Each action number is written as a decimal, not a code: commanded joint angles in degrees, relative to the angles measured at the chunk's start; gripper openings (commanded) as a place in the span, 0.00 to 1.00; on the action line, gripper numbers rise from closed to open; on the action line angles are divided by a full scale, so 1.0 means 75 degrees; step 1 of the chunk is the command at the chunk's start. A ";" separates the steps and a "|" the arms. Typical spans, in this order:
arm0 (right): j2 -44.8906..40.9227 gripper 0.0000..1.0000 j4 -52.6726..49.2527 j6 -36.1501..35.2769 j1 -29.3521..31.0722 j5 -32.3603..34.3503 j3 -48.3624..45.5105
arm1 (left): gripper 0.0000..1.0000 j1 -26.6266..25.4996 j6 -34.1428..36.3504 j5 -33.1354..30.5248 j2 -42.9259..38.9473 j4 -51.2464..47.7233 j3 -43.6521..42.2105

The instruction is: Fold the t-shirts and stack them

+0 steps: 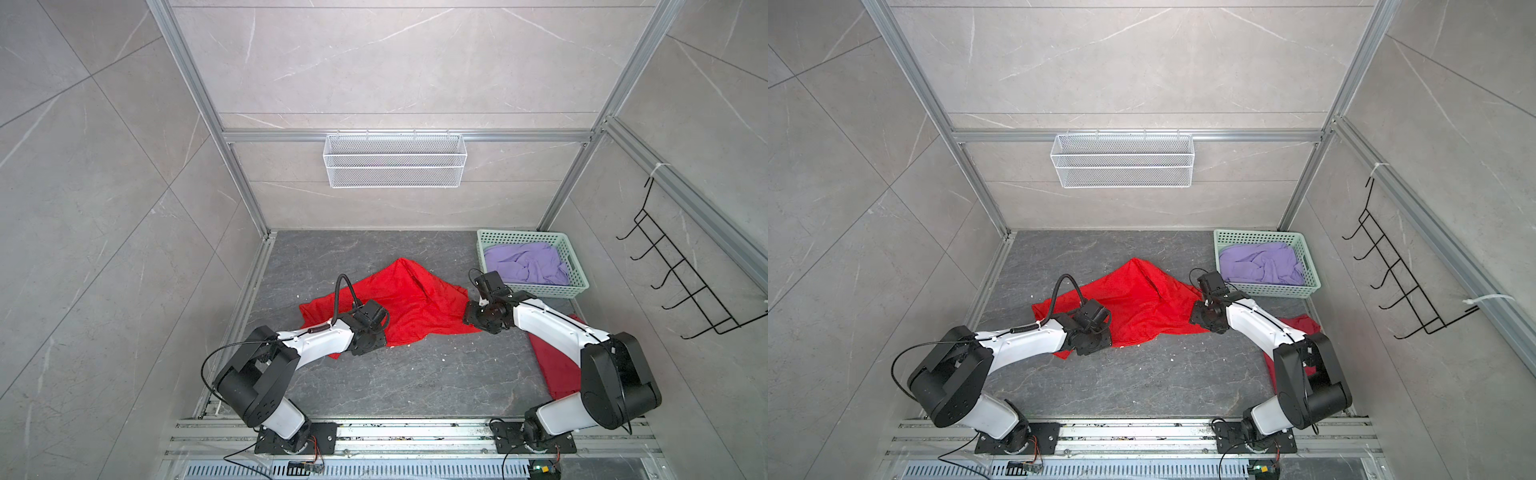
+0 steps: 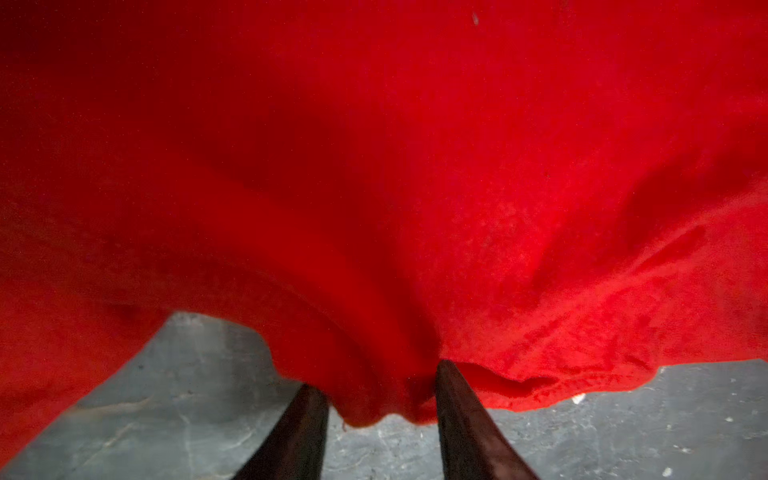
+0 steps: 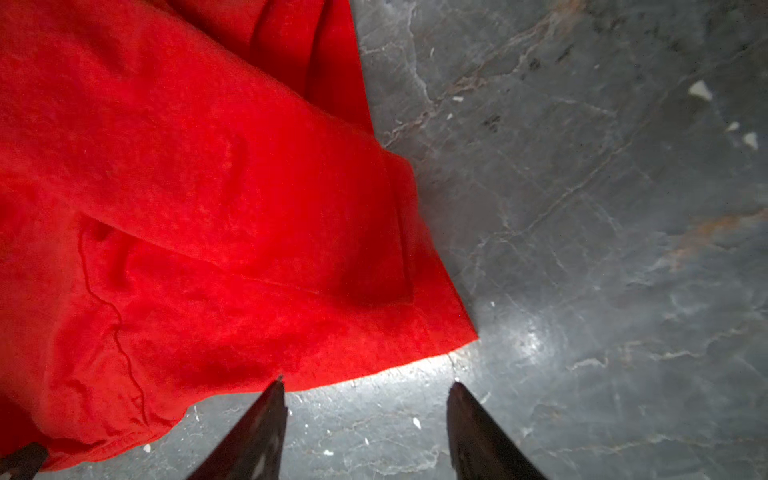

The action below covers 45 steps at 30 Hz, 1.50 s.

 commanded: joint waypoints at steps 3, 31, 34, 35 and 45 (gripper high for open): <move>-0.0345 0.63 0.0130 0.0140 -0.0017 0.0051 -0.0208 | 0.04 -0.0021 -0.0021 -0.0213 0.0210 -0.0089 0.0094; 0.0578 0.67 0.1074 0.0762 -0.0221 0.0432 -0.1106 | 0.00 -0.0115 0.0856 0.0548 -0.2071 -0.1192 0.1308; 0.0869 0.66 0.1280 0.0708 -0.0213 0.0402 -0.1090 | 0.00 -0.0115 0.0908 0.0552 -0.2048 -0.1210 0.1378; 0.0945 0.66 0.1209 0.0664 -0.0176 0.0507 -0.0968 | 0.00 -0.0115 0.0913 0.0560 -0.2045 -0.1232 0.1386; 0.1329 0.04 0.1108 0.0747 -0.0003 0.0422 -0.0268 | 0.00 -0.0152 0.1108 0.0760 -0.2343 -0.1239 0.1428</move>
